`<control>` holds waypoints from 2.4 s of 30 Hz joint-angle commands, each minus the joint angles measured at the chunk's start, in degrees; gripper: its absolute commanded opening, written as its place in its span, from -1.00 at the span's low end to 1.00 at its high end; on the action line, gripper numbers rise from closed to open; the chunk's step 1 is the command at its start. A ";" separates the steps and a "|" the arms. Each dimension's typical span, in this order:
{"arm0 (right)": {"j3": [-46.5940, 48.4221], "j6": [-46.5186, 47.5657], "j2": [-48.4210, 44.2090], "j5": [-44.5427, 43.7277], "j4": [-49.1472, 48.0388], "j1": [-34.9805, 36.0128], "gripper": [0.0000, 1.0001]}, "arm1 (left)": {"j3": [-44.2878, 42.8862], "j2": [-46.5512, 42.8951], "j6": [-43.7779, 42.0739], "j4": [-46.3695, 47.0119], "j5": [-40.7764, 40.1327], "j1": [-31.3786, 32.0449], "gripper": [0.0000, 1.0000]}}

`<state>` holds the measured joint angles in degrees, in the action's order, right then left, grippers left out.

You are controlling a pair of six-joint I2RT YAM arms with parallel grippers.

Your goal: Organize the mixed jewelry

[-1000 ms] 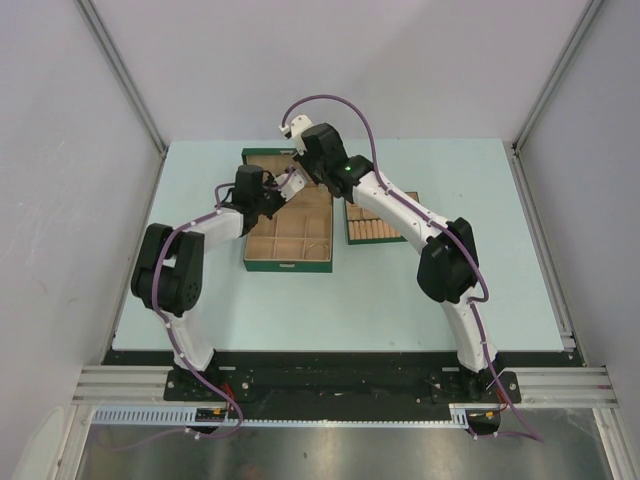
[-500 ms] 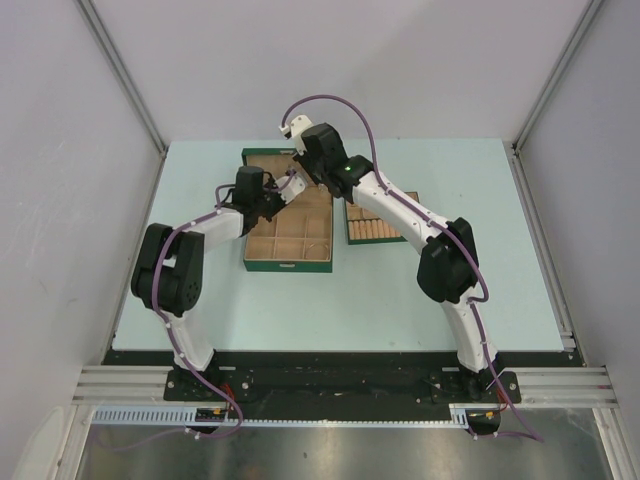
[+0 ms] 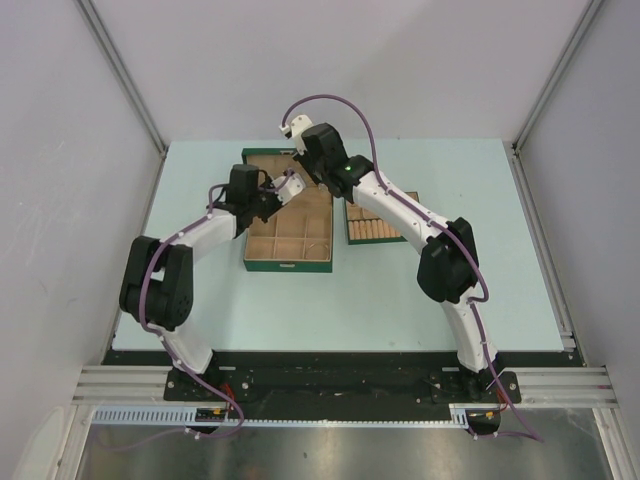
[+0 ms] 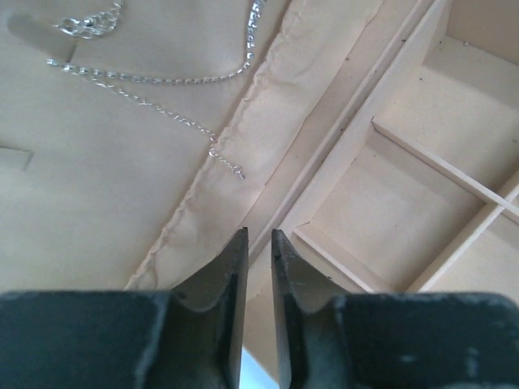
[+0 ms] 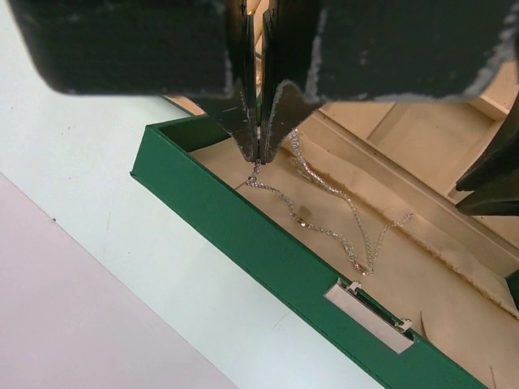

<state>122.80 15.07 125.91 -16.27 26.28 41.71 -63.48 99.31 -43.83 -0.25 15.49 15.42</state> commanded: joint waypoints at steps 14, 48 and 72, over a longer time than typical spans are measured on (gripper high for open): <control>0.77 -0.74 -3.04 -0.25 -0.71 -0.58 -1.00 | -2.26 -1.92 -5.56 -0.98 -0.90 -0.39 -0.13; 0.07 -1.54 -2.95 1.07 -1.15 -1.55 -1.00 | -6.04 3.70 -8.99 -0.01 -4.06 -0.39 0.15; -1.25 -1.62 -3.56 1.07 -1.50 -1.46 -1.00 | -5.42 5.63 -10.04 1.22 -4.50 -0.39 -0.18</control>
<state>121.45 14.52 125.89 -15.22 26.24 40.36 -68.07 104.16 -52.77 0.38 10.79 15.25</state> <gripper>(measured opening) 0.017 0.482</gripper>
